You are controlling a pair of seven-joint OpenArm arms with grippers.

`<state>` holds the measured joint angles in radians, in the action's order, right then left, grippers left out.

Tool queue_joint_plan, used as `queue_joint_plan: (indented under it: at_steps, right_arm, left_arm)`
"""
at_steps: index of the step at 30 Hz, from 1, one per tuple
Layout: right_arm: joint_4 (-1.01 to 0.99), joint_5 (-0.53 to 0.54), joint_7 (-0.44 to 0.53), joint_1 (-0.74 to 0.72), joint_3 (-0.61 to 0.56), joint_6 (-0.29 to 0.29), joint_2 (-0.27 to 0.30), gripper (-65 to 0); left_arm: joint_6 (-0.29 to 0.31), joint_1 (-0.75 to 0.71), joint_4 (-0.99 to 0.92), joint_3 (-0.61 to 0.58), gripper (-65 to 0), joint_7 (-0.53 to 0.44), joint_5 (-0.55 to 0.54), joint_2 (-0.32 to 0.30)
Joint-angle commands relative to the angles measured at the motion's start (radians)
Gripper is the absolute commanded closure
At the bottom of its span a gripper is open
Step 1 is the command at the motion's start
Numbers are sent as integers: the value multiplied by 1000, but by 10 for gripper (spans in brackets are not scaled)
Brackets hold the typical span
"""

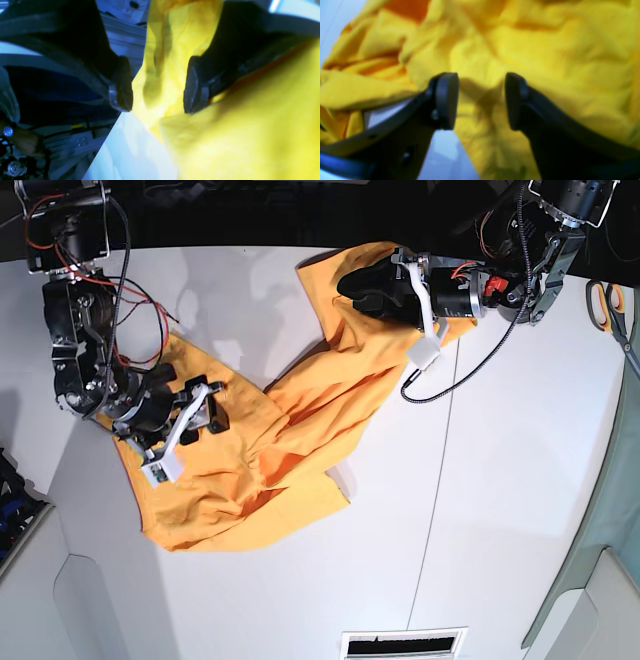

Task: Layout the t-shirt on the table in an organized manner, then fold the t-shirt properly
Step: 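Drag the shirt edge with the right gripper to spread the body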

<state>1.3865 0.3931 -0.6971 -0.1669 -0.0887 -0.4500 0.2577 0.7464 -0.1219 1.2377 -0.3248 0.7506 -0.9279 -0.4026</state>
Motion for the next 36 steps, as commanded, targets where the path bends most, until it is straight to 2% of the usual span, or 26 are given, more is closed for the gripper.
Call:
queue_joint_plan:
  at_steps: [1, 6, 13, 20, 22, 28, 31, 36]
  right_arm:
    - [33, 9, 24, 1, 6, -3, 8, -333]
    - [145, -20, 27, 103, 24, -3, 8, -332]
    - [271, -31, 27, 208, 115, 9, 8, -332]
    - [244, -58, 67, 253, 136, 10, 8, -332]
    - [227, -77, 81, 254, 136, 25, 8, -332]
    - [168, -135, 176, 253, 136, 46, 7, -332]
    - [119, -148, 184, 253, 135, 46, -10, -332]
    - [-4, -196, 271, 248, 134, 47, -51, -331]
  left_arm:
    - [-48, -8, -6, 0, -372, 60, 88, -19]
    - [-48, 5, -6, 0, -372, 58, 120, -19]
    - [-48, 29, -6, 0, -372, 50, 133, -33]
    - [-48, 30, -6, 0, -372, 34, 132, -32]
    - [-48, 30, -6, 0, -372, 34, 132, -32]
    - [-48, 30, -6, 0, -372, 34, 132, -32]
    - [-48, 30, -6, 0, -372, 31, 132, -32]
    - [-48, 30, -6, 0, -372, 23, 133, -31]
